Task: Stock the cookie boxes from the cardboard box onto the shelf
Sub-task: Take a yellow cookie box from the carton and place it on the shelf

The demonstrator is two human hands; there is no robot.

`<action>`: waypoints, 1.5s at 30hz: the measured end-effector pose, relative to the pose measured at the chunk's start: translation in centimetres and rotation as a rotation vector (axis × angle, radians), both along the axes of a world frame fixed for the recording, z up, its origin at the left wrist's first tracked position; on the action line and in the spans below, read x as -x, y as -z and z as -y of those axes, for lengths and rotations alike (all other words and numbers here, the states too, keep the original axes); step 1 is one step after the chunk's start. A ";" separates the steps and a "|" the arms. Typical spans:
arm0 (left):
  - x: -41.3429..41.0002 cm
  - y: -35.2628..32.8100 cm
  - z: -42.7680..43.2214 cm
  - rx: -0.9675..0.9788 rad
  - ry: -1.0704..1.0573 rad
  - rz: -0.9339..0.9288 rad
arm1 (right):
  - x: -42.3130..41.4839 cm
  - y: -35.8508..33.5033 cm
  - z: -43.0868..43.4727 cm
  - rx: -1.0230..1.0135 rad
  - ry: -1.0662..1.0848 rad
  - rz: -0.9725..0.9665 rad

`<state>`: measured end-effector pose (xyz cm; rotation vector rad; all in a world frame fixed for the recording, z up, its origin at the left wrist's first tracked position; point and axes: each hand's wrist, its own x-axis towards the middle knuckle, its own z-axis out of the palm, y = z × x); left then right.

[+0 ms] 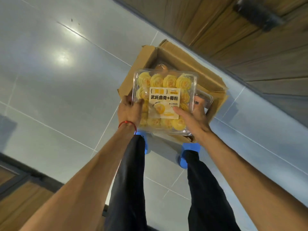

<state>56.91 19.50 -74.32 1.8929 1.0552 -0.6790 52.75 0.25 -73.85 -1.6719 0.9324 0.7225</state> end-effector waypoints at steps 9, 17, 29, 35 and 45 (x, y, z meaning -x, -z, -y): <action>10.2 -11.4 1.2 0.050 -0.238 0.096 | 2.4 -11.3 1.6 -0.076 -0.263 0.183; 21.9 -22.0 2.7 0.019 -0.470 0.188 | 9.4 -23.1 1.2 -0.130 -0.505 0.229; 41.7 -35.8 -1.4 -0.050 -0.701 0.365 | 24.7 -36.4 -5.2 -0.259 -0.700 0.268; 52.1 -42.5 -4.3 -0.127 -0.755 0.433 | 33.2 -41.9 -9.6 -0.337 -0.793 0.312; 62.3 -48.8 -8.8 -0.290 -1.031 0.500 | 39.9 -48.0 -19.4 -0.461 -1.017 0.370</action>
